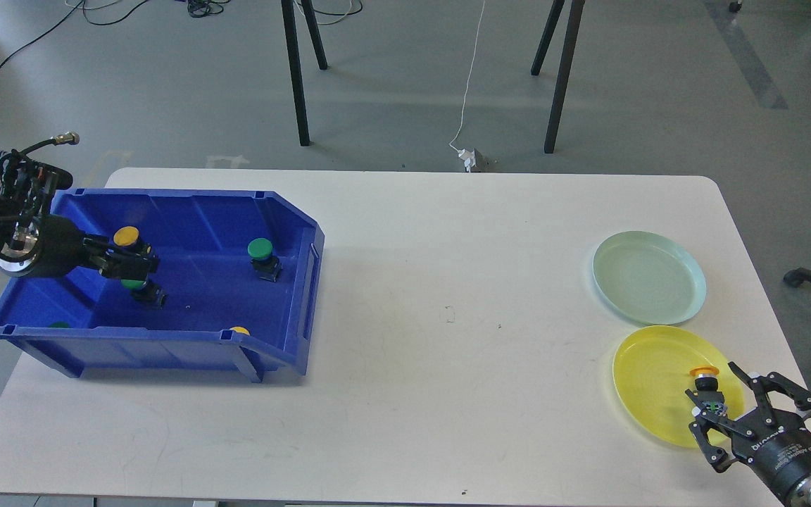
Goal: Pass button and place on color plate
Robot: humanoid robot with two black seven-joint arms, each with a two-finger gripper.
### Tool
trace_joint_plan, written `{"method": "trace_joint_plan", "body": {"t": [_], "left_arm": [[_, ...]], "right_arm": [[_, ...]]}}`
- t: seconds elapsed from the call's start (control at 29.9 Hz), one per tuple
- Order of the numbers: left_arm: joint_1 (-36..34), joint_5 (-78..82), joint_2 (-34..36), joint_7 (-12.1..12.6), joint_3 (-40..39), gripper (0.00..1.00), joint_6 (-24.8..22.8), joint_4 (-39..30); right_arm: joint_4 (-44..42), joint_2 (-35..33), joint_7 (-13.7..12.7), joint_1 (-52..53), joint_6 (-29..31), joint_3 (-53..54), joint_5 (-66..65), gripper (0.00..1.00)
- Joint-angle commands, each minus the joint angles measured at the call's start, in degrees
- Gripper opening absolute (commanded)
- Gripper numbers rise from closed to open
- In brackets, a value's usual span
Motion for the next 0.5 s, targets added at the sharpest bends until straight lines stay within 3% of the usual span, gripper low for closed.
{"method": "trace_joint_plan", "body": {"t": [0.0,0.47], "left_arm": [[0.01,0.02,-1.20,0.01,0.15,0.99,0.00,1.39],[0.10,-0.24,-6.12,0.01,2.79,0.97,0.00,7.27]], "right_arm": [[0.08,-0.08,0.15,0.01,1.01,0.28,0.04,0.99],[-0.01,-0.08,0.24,-0.61,2.94,1.33,0.13,0.99]]}}
